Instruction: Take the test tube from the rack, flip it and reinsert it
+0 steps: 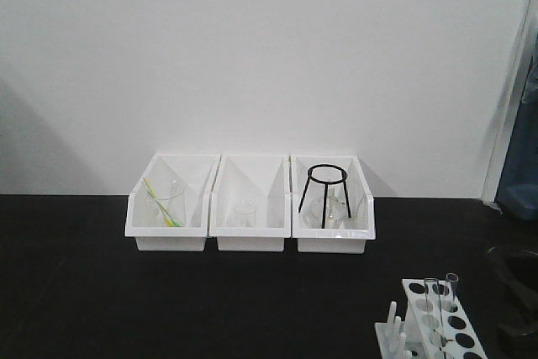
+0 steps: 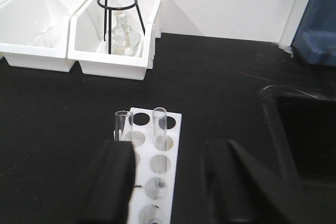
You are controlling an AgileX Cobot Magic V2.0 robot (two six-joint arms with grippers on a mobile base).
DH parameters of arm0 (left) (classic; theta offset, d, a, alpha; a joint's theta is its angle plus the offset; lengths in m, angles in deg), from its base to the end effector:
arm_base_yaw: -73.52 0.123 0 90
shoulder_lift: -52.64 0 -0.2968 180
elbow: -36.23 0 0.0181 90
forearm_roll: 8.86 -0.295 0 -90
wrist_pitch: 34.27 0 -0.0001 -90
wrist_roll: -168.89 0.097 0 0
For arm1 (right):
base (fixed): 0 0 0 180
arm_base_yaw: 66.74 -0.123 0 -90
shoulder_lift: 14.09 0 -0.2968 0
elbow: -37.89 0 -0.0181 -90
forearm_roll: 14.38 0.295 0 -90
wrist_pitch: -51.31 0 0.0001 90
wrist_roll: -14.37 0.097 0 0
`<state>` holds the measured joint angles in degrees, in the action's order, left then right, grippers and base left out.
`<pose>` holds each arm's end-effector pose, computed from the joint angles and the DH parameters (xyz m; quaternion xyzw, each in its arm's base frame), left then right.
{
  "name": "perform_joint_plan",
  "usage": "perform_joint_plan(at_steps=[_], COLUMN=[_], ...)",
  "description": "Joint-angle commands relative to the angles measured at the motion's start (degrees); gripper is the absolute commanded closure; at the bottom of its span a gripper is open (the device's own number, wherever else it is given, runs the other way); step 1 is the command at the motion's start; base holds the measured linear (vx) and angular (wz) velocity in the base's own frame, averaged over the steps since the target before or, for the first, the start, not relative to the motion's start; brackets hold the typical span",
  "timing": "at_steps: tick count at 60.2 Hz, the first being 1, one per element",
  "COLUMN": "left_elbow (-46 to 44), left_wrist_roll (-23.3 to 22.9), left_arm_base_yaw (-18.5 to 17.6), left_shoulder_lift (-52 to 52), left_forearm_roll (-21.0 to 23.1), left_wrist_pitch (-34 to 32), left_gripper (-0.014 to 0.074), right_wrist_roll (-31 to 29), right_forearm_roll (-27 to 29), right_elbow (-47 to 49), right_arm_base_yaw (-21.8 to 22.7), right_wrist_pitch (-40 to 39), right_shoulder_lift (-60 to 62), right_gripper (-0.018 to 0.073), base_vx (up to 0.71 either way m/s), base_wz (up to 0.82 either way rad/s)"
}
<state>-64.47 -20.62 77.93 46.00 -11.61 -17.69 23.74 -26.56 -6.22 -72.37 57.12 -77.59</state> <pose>0.0925 0.0085 0.1752 -0.0809 0.7757 -0.0081 0.6259 0.2423 0.0218 0.2782 -0.0552 0.8334 0.0049 0.5498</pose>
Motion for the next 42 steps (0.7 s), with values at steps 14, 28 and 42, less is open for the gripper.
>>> perform_joint_plan(at_steps=[14,28,42], left_elbow=[0.05,0.05,0.05], left_wrist_roll=[-0.01,-0.01,-0.01], left_arm_base_yaw=[-0.39,-0.39,-0.39], left_shoulder_lift=[0.72,0.72,0.72], left_forearm_roll=[0.21,0.21,0.21], left_wrist_pitch=[-5.00,-5.00,-5.00], left_gripper=[0.0603,0.0603,0.0603], right_wrist_roll=[1.44,0.93,0.65], right_forearm_roll=[-0.51,-0.81,2.63], right_elbow=[2.17,2.17,2.41], right_arm_base_yaw=[-1.44,-7.11,-6.91], right_wrist_pitch=[-12.67,-15.73,-17.46], right_shoulder_lift=[-10.63,-17.33,-21.00], right_gripper=[-0.0005,0.0003,0.0030], base_vx=[0.00,0.00,0.00], base_wz=[0.00,0.00,0.00])
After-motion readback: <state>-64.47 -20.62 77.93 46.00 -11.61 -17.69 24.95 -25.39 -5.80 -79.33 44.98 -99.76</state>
